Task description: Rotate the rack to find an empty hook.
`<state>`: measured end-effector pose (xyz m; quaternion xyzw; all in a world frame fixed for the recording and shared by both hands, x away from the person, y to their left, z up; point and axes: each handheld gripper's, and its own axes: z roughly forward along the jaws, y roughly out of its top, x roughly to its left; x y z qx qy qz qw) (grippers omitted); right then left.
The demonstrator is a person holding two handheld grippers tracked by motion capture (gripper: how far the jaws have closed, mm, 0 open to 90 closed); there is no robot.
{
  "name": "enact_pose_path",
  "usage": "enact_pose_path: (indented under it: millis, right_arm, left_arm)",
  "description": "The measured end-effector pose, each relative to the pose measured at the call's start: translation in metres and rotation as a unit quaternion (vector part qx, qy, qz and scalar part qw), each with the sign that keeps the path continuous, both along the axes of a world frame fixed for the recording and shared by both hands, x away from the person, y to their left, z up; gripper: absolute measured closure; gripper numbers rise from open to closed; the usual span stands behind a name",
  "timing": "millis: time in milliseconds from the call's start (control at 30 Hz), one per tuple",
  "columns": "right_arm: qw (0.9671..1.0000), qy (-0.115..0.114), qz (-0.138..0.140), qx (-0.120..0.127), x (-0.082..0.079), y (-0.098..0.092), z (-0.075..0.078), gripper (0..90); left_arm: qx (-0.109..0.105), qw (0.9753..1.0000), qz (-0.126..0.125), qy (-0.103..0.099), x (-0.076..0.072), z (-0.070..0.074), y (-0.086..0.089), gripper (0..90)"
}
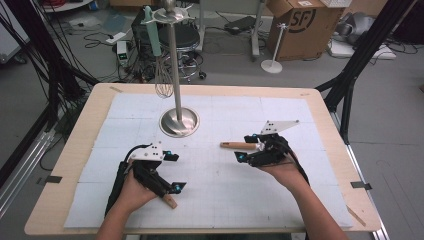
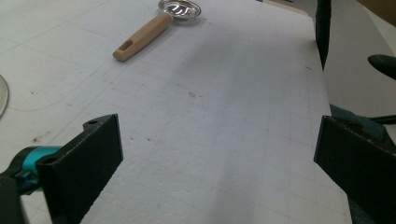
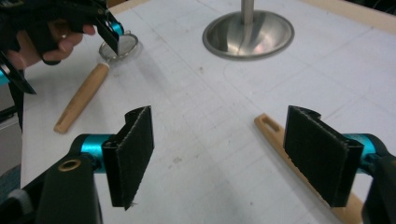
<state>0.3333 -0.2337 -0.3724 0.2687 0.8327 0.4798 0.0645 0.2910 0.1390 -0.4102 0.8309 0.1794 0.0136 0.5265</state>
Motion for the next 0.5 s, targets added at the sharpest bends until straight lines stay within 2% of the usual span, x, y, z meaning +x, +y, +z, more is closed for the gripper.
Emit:
enact_pose_path:
  millis: [167,367,500]
  right_arm:
    - [0.9998,0.011,-0.017,0.0,-0.006,-0.008,-0.012,21.8]
    - [0.9993,0.013,-0.035,-0.004,-0.016,-0.018,-0.026,21.0]
    - [0.999,0.008,-0.043,0.005,-0.025,-0.026,-0.034,20.9]
  left_arm:
    - [0.001,1.0,0.002,0.0,0.0,0.0,0.001,1.7]
    - [0.004,1.0,0.0,0.0,0.001,-0.001,0.001,1.7]
    - [0.004,1.0,0.003,0.001,0.0,-0.001,0.001,1.7]
